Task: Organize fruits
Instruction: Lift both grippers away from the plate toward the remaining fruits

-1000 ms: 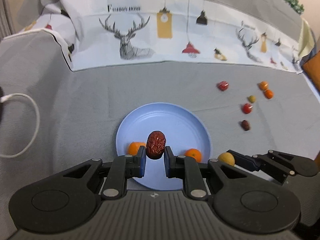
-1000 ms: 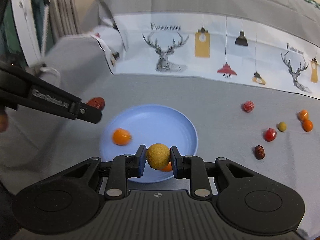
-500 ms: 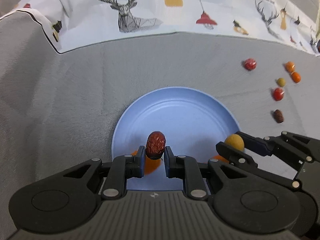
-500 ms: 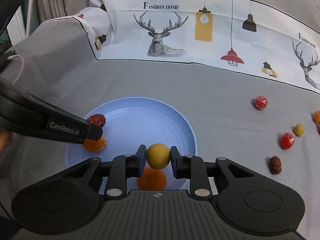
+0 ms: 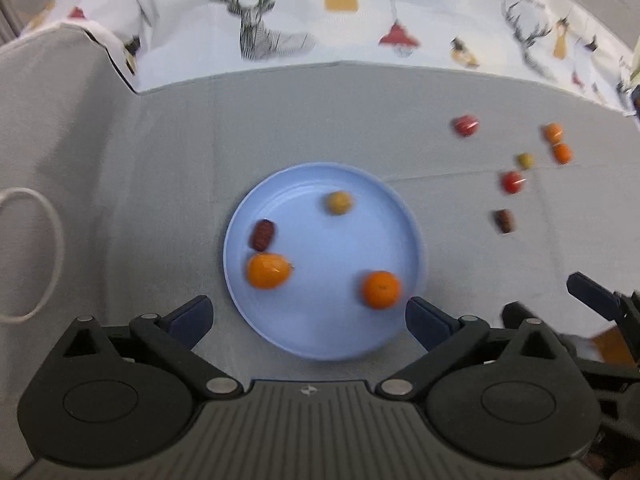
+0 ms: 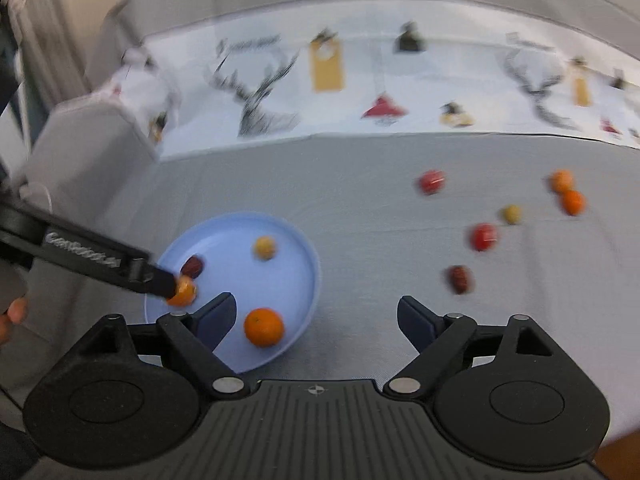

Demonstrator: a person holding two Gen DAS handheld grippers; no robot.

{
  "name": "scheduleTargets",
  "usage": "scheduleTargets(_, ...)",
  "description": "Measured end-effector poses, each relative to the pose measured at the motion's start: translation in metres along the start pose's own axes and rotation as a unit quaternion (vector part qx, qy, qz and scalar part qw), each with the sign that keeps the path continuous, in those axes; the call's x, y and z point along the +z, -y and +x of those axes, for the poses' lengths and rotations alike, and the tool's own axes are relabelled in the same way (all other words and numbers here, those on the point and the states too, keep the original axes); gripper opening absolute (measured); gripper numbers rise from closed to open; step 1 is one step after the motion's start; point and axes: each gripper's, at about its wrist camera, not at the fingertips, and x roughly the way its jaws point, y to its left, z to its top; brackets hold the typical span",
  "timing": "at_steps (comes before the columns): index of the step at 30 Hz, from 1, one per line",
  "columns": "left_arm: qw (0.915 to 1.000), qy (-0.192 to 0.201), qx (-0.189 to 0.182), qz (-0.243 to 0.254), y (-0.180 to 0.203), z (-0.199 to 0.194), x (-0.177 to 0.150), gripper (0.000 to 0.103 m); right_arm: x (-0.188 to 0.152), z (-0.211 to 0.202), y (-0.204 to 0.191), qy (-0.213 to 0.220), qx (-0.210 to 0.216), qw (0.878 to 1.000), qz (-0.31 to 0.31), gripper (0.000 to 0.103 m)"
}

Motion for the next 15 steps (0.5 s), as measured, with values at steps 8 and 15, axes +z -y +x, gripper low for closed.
scheduleTargets(8, 0.9948, 0.099, 0.008, 0.022, 0.053, -0.168, 0.002, 0.103, 0.01, -0.124, 0.067, 0.081, -0.044, 0.991, 0.097, 0.093)
scheduleTargets(15, 0.9844, 0.156, -0.053, 0.061, 0.118, -0.296, -0.018, 0.103, -0.014, -0.182, 0.116, 0.115, -0.084, 0.98, 0.14, 0.094)
